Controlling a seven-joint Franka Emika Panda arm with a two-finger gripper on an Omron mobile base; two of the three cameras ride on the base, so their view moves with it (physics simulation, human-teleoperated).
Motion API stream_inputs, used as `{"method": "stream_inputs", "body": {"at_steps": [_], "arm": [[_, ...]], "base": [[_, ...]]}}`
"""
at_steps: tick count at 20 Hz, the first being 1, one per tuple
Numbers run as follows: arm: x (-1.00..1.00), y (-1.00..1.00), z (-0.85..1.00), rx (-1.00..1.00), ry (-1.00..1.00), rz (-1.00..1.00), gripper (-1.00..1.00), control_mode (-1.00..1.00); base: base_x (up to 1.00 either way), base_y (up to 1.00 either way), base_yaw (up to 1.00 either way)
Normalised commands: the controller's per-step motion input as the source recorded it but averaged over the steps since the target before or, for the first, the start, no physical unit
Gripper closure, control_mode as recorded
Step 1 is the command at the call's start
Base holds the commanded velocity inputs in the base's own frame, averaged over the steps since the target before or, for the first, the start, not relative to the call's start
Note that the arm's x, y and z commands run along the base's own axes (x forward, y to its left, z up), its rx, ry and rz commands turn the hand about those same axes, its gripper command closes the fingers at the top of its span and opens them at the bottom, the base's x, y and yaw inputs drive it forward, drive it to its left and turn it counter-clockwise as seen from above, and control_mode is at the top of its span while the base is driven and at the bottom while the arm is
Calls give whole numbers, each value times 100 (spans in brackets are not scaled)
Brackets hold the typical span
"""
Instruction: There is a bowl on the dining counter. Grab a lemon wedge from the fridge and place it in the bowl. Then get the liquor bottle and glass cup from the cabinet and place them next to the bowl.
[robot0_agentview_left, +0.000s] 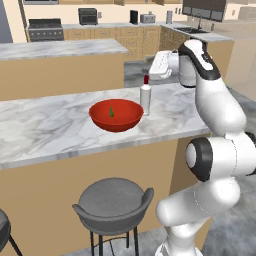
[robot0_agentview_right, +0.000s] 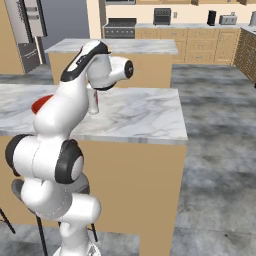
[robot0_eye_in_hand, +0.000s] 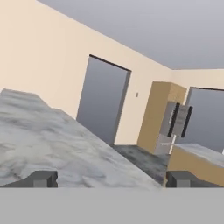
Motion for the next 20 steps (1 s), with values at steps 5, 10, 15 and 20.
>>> {"method": "stream_inputs", "body": {"at_steps": [5,10,15,20], "arm": [[-81,0,100,0,-5,0,-100,-100],[-100,-9,59,0,2,-15,-100,-100],[-100,-19,16,-10,13,-27,-100,-100],[-100,-41,-1,-23,24,-34,-100,-100]], "base": [[0,0,0],[0,0,0],[0,0,0],[0,0,0]]}}
